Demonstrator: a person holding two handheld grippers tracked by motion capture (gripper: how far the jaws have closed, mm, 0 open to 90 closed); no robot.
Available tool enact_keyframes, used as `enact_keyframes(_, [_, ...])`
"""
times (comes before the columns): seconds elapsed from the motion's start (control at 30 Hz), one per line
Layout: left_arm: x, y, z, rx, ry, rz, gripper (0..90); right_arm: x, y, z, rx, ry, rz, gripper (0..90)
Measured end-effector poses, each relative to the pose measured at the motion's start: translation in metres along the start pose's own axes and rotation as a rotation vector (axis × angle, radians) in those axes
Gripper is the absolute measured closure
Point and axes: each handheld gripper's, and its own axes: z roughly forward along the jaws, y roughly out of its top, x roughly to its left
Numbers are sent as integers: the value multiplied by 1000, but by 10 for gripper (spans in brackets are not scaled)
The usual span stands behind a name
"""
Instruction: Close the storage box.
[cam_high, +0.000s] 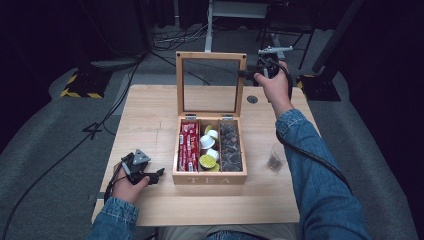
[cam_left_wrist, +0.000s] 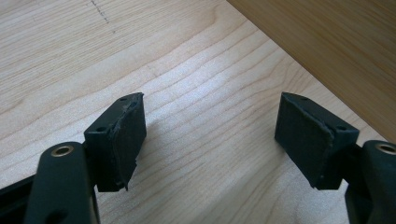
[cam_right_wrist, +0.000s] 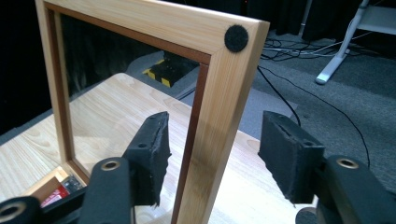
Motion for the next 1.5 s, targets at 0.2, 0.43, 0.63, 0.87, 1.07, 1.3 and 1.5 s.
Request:
enact_keyframes(0.2, [0, 0, 0, -1, -1, 1, 252, -1, 0, 10, 16, 1, 5, 476])
enact_keyframes(0.43, [0, 0, 0, -1, -1, -2, 252, 0, -3, 18, 21, 10, 14, 514])
enact_keyframes(0.63, [0, 0, 0, -1, -1, -2, 252, 4, -1, 21, 31, 15, 0, 537])
enact_keyframes(0.87, [0, 0, 0, -3, -1, -5, 252, 6, 0, 17, 29, 23, 6, 537])
enact_keyframes(1.07, [0, 0, 0, 0, -1, 1, 252, 10, 1, 10, 29, 30, -4, 541])
enact_keyframes(1.3, [0, 0, 0, -1, -1, 0, 252, 16, 3, -4, 13, 42, -34, 544])
enact_keyframes(1.5, [0, 0, 0, -2, 1, 0, 252, 24, 8, -23, -12, 58, -79, 544])
